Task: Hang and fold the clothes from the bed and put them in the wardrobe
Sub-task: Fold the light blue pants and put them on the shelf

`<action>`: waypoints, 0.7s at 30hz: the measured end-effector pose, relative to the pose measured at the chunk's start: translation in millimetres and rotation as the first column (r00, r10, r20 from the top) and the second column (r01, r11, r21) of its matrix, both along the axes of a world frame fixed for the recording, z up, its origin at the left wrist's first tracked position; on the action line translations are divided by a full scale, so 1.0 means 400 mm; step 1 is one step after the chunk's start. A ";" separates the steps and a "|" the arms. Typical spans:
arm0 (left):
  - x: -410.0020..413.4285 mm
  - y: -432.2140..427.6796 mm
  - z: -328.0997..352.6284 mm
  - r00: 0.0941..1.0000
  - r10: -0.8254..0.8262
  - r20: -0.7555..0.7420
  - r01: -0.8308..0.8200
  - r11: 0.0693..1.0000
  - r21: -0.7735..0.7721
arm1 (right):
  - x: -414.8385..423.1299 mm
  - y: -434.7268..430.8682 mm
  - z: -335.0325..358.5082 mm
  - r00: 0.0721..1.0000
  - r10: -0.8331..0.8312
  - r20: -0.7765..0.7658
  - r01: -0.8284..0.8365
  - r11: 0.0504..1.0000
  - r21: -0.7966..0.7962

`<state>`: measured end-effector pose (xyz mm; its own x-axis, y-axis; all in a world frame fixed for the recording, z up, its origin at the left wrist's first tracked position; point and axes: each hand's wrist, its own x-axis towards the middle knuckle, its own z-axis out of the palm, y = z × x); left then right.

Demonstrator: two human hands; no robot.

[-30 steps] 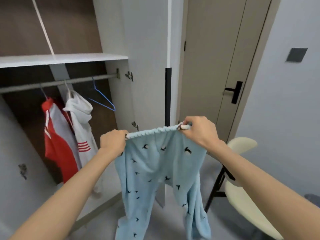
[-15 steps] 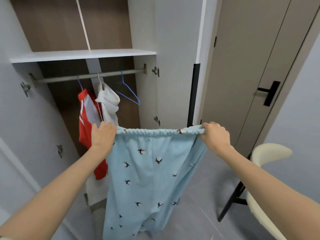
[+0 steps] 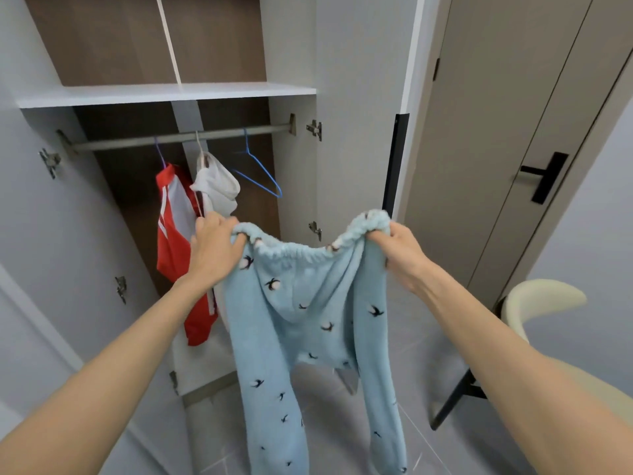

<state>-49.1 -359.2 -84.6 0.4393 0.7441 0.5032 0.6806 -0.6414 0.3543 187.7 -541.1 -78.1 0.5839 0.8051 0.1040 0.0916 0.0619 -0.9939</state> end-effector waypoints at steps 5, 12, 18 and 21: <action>0.005 0.002 0.006 0.769 0.045 0.638 0.312 0.844 -0.436 | 0.005 -0.030 0.022 0.862 0.193 -0.469 -0.178 0.981 0.077; -0.031 -0.007 -0.095 0.796 -0.104 0.596 0.463 0.740 -0.488 | 0.031 -0.054 -0.018 0.941 -0.322 -0.102 0.324 0.946 -0.003; -0.036 -0.006 -0.166 0.916 -0.348 0.200 0.401 0.788 -0.467 | 0.070 -0.079 -0.095 0.841 -0.536 0.076 0.538 0.843 -0.005; -0.038 0.013 -0.217 0.967 -0.140 0.211 0.242 0.757 -0.607 | 0.068 -0.080 -0.089 0.844 -0.524 0.112 0.532 0.845 -0.053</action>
